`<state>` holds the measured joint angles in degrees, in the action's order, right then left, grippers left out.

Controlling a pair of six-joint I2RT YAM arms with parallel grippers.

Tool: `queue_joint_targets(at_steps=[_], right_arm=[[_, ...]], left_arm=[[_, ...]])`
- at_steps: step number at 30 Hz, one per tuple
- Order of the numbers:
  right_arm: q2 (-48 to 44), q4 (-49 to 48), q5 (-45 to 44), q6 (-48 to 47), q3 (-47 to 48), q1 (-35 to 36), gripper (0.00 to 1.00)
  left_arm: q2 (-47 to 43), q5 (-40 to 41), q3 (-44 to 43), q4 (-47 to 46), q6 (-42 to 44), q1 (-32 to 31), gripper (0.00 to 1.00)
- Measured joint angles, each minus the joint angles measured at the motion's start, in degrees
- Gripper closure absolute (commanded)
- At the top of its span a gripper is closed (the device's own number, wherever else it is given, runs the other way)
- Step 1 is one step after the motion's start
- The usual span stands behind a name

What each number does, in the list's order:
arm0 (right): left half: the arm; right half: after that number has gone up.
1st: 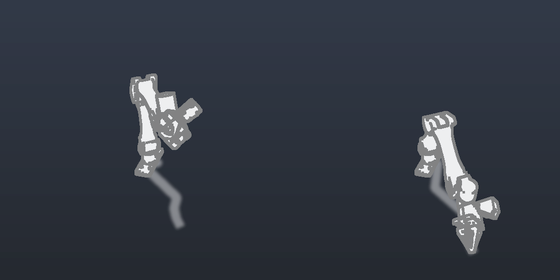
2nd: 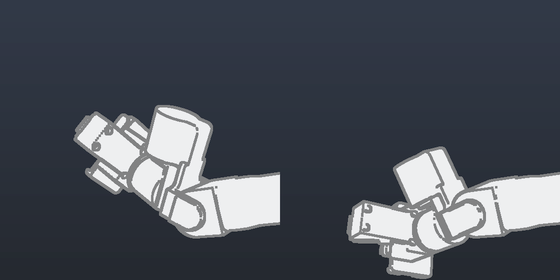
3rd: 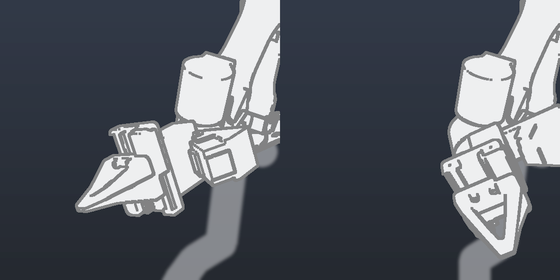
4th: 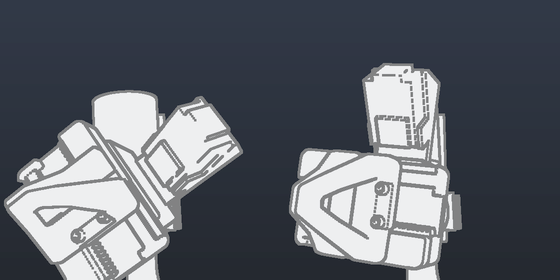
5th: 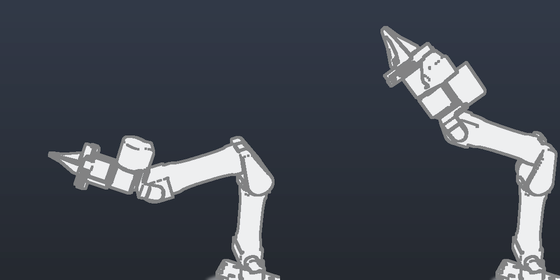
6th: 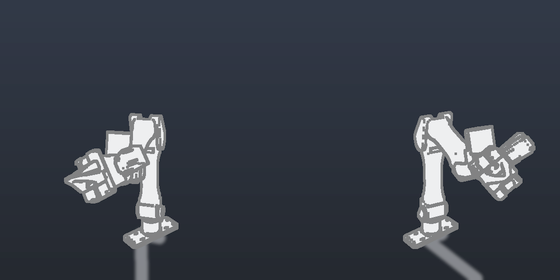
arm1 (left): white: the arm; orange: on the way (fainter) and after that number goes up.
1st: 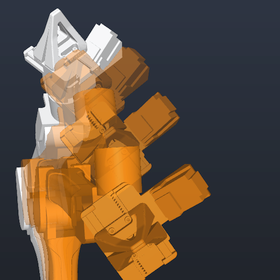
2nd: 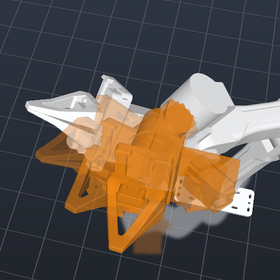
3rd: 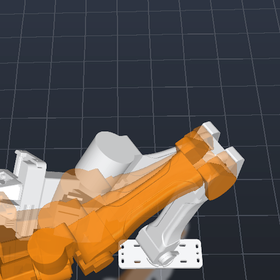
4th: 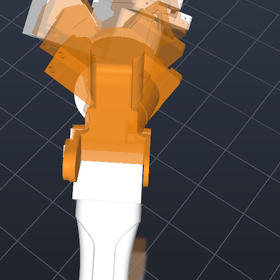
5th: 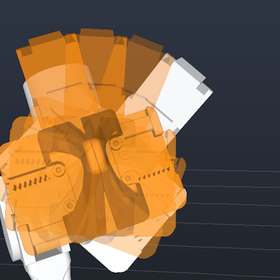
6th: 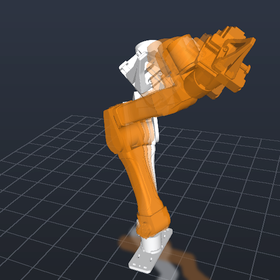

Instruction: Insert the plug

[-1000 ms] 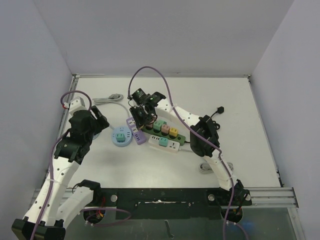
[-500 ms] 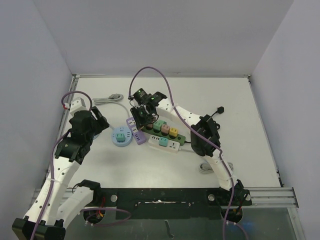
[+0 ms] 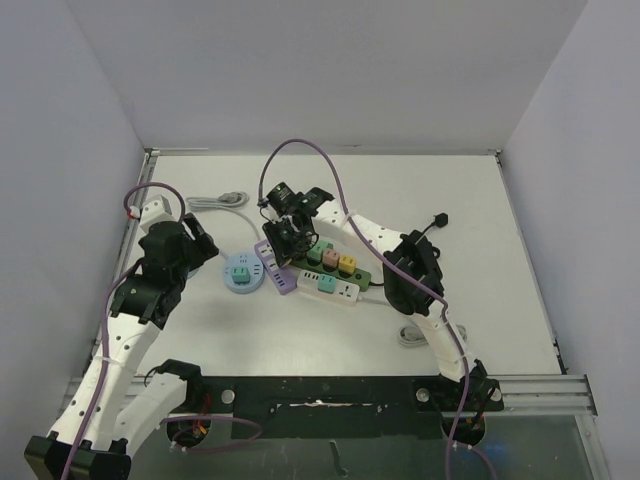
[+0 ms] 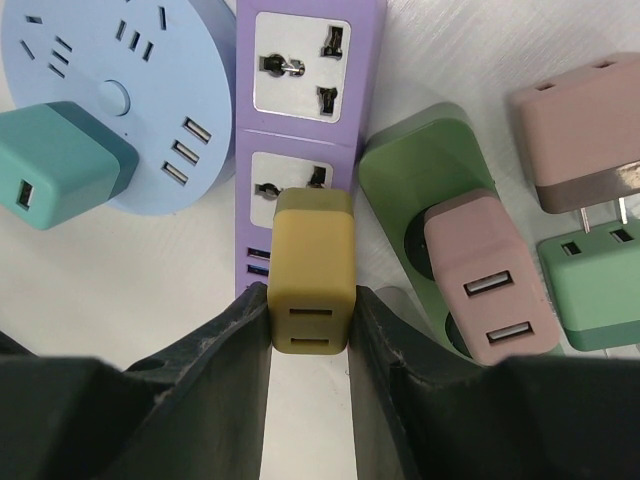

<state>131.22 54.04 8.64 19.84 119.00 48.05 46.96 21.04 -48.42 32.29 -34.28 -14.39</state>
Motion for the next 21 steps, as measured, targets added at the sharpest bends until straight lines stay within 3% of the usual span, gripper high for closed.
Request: queue_joint_targets(at_steps=[13, 21], right_arm=[[2.43, -0.33, -2.54, 1.73, 2.89, -0.11, 0.51], [2.4, -6.32, -3.96, 4.5, -0.22, -0.11, 0.49]], left_arm=[[-0.02, 0.17, 0.31, -0.31, 0.04, 0.0, 0.34], [-0.02, 0.24, 0.31, -0.39, 0.04, 0.0, 0.35]])
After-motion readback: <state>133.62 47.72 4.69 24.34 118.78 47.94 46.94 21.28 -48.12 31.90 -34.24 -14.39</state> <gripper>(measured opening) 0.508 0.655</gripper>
